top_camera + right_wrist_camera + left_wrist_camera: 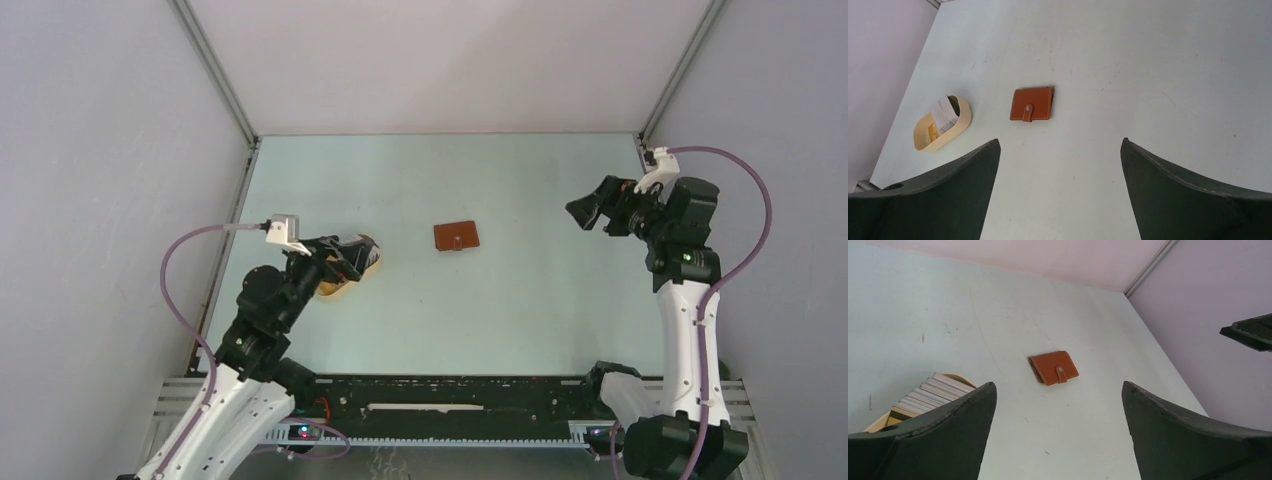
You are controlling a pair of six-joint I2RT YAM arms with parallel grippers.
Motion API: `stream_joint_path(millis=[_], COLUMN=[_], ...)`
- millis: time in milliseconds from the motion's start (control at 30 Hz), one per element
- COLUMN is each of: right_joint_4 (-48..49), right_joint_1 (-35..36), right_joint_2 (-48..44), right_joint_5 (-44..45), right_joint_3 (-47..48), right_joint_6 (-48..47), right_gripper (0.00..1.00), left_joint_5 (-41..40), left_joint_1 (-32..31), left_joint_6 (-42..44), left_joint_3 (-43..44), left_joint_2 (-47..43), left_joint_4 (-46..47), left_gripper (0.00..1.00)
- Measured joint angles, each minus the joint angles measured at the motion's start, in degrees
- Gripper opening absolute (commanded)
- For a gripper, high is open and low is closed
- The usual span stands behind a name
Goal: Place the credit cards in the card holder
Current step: Pick up the card holder from the center of the board.
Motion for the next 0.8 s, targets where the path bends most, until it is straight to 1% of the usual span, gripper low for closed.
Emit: stream_joint_path(millis=[200,333,400,467,533,600,633,700,800], right_joint_4=[0.4,0.3,-0.4,-2.4,-4.2,-5.6,-6.2,-7.7,-9.5], right_joint_1=[0.7,4.2,7.6,14.0,22.2,28.7,30.9,33.4,33.7], right_joint_2=[2.3,4.8,6.3,8.3,9.9,10.9,11.3,12.6,15.6], right_joint_5=[0.2,2.1,3.2,4.7,7.7,10.5,11.0,11.7,10.2], right_joint_3=[0.6,2.6,4.3,7.1,9.2,9.8,9.8,9.9,9.9], right_joint_6=[0.1,-1.4,-4.6,-10.9,-17.4,-22.4,-24.2,-27.1,-29.2], right_gripper=[1.00,1.00,1.00,1.00,1.00,1.00,1.00,1.00,1.00], left_joint_5=[1.0,2.6,2.9,2.6,2.0,0.9,0.3,-1.1,-4.0], left_joint_1=[0.1,0.2,0.2,0.2,0.2,0.3,0.3,0.3,0.3], left_joint_6=[-1.9,-2.7,-2.6,-2.2,-1.6,-1.0,-0.7,-0.5,0.0], left_joint_3=[-1.4,-2.9,-2.9,-2.9,-2.8,-2.7,-2.6,-2.6,-2.6], left_joint_2=[0.3,0.8,1.6,3.1,5.5,8.6,10.0,12.5,13.5], left_joint_4=[5.3,8.3,9.0,9.1,8.0,6.0,5.1,2.9,0.1], left_gripper=[1.00,1.00,1.00,1.00,1.00,1.00,1.00,1.00,1.00])
